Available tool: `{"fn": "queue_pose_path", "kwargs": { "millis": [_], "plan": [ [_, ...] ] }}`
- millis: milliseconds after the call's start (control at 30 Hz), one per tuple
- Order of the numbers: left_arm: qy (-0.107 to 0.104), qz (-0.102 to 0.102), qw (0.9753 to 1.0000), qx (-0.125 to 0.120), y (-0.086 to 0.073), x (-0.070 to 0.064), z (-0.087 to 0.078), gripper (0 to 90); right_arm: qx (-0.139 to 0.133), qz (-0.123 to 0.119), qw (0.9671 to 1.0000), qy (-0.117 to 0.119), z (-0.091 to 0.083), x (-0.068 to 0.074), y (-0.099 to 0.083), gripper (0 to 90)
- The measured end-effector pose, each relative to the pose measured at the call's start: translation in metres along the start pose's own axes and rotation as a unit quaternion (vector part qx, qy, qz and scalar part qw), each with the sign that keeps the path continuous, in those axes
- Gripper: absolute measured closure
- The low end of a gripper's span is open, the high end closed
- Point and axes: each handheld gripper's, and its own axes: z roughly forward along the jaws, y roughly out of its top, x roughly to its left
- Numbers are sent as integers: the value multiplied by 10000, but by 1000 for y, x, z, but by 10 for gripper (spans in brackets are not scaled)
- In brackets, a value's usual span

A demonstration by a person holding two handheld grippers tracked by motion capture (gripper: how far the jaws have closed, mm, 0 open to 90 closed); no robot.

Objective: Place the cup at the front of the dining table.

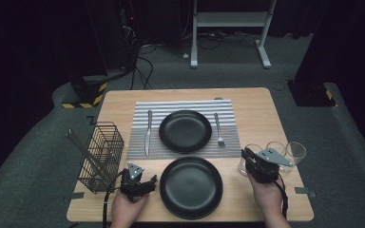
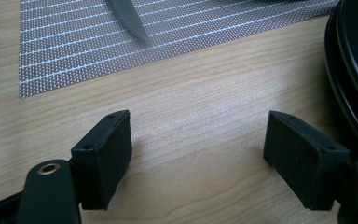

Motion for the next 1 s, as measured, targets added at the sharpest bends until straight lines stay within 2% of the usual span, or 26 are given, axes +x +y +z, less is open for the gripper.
{"fn": "queue_pose_path", "kwargs": {
  "millis": [533, 1000],
  "plan": [
    [-2, 3, 10000, -2, 0, 0, 0, 236, -14, -152, 9992, 361, 1, 25, 0, 788],
    [-8, 0, 10000, -3, 0, 0, 0, 237, -23, -285, 9980, 571, 5, 38, 0, 781]
  ]
}}
